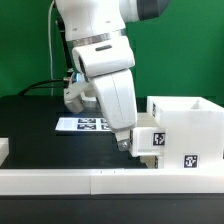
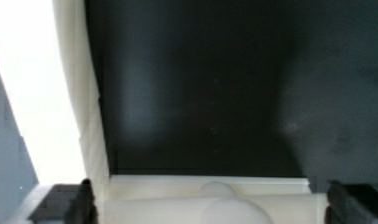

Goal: Assemble drawer

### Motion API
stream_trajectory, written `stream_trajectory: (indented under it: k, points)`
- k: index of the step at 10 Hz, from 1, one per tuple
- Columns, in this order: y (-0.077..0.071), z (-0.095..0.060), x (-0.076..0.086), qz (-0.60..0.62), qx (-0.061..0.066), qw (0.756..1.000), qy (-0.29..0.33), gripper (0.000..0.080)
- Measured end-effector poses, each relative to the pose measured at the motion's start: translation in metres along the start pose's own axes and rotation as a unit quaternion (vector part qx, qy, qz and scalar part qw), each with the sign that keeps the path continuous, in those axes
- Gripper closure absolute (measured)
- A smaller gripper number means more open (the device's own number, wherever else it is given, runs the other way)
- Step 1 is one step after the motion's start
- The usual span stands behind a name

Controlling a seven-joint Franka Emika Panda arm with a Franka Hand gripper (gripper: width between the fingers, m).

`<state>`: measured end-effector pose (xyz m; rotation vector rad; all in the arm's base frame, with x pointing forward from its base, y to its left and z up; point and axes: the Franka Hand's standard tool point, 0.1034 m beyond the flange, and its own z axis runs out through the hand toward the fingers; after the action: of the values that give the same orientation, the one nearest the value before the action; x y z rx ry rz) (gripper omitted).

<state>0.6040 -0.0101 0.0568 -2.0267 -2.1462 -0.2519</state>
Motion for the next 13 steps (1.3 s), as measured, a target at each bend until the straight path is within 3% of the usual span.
stream_trajectory:
  k: [1,3,8,11,12,13]
  points:
    - [0.001,0.003,0.006,-0.001,-0.010,1.000,-0.001,0.0150]
    - [0.002,0.005,0.013,0.001,-0.018,1.000,-0.004,0.0150]
    - [0.004,0.012,0.044,0.020,-0.019,1.000,-0.007,0.0150]
    - [0.003,0.012,0.040,0.023,-0.015,1.000,-0.007,0.0150]
    - [0.000,0.009,0.028,0.005,-0.010,1.000,-0.008,0.0150]
    - [-0.005,0.005,0.005,-0.002,0.002,1.000,-0.008,0.0150]
